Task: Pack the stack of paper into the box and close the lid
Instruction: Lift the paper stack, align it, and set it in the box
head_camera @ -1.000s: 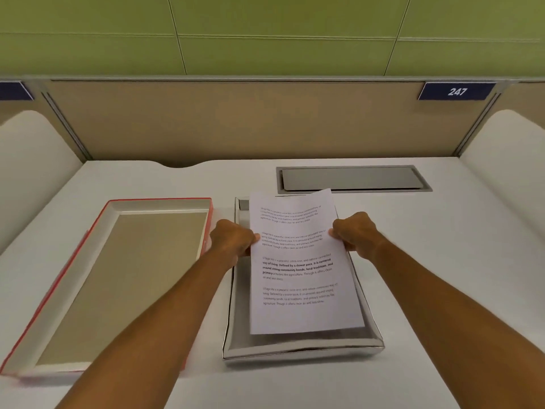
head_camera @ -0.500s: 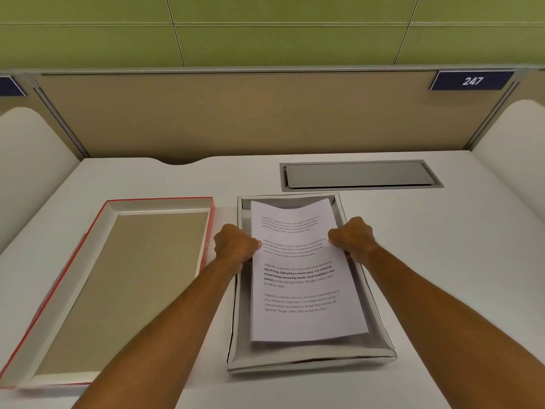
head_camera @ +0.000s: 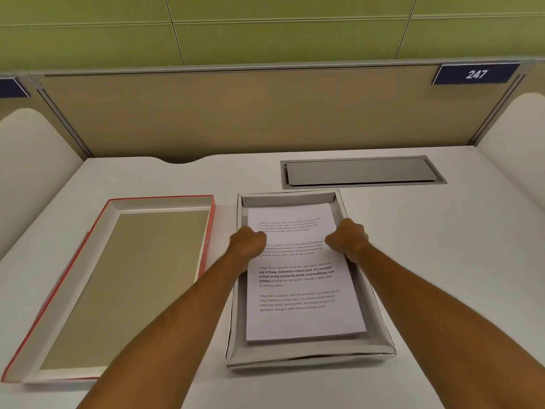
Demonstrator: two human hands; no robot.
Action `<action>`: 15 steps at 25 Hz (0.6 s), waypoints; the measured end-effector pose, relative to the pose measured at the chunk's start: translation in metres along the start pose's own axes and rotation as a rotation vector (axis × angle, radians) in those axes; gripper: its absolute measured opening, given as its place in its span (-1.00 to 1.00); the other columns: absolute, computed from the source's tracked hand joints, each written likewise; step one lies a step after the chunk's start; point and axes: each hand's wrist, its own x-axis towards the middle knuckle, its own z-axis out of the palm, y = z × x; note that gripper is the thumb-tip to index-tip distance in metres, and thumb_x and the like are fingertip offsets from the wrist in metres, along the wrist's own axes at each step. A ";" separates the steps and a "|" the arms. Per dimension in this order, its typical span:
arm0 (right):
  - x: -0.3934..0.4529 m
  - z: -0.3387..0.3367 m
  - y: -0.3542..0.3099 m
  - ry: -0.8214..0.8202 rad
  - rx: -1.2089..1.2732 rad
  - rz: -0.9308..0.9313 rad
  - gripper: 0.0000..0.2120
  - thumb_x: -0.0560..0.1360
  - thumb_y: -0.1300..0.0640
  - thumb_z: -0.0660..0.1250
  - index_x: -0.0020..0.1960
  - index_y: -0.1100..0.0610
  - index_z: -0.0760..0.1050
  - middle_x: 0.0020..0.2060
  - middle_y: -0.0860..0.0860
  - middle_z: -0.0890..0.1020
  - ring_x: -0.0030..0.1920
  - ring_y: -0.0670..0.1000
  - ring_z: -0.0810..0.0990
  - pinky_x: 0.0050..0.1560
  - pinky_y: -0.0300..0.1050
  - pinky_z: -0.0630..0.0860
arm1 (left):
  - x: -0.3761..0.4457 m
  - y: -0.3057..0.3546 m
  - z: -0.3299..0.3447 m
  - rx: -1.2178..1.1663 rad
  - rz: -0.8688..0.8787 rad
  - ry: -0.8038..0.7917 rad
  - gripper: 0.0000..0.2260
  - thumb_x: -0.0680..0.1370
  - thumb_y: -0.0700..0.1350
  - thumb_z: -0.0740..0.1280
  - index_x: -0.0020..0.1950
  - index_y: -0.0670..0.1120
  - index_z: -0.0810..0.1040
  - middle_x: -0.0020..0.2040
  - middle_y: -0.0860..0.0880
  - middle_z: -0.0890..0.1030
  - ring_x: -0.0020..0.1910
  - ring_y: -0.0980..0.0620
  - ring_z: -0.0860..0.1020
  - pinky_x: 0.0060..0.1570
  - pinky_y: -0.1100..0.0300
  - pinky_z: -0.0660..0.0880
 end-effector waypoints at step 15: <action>0.003 -0.007 -0.009 -0.180 0.405 0.165 -0.27 0.59 -0.28 -0.10 0.51 0.24 0.22 0.45 0.24 0.37 0.40 0.28 0.39 0.41 0.20 0.34 | 0.008 0.013 -0.018 -0.525 -0.247 -0.184 -0.10 0.41 0.51 -0.13 0.40 -0.17 0.32 0.12 -0.22 0.57 0.09 -0.17 0.52 0.17 0.02 0.34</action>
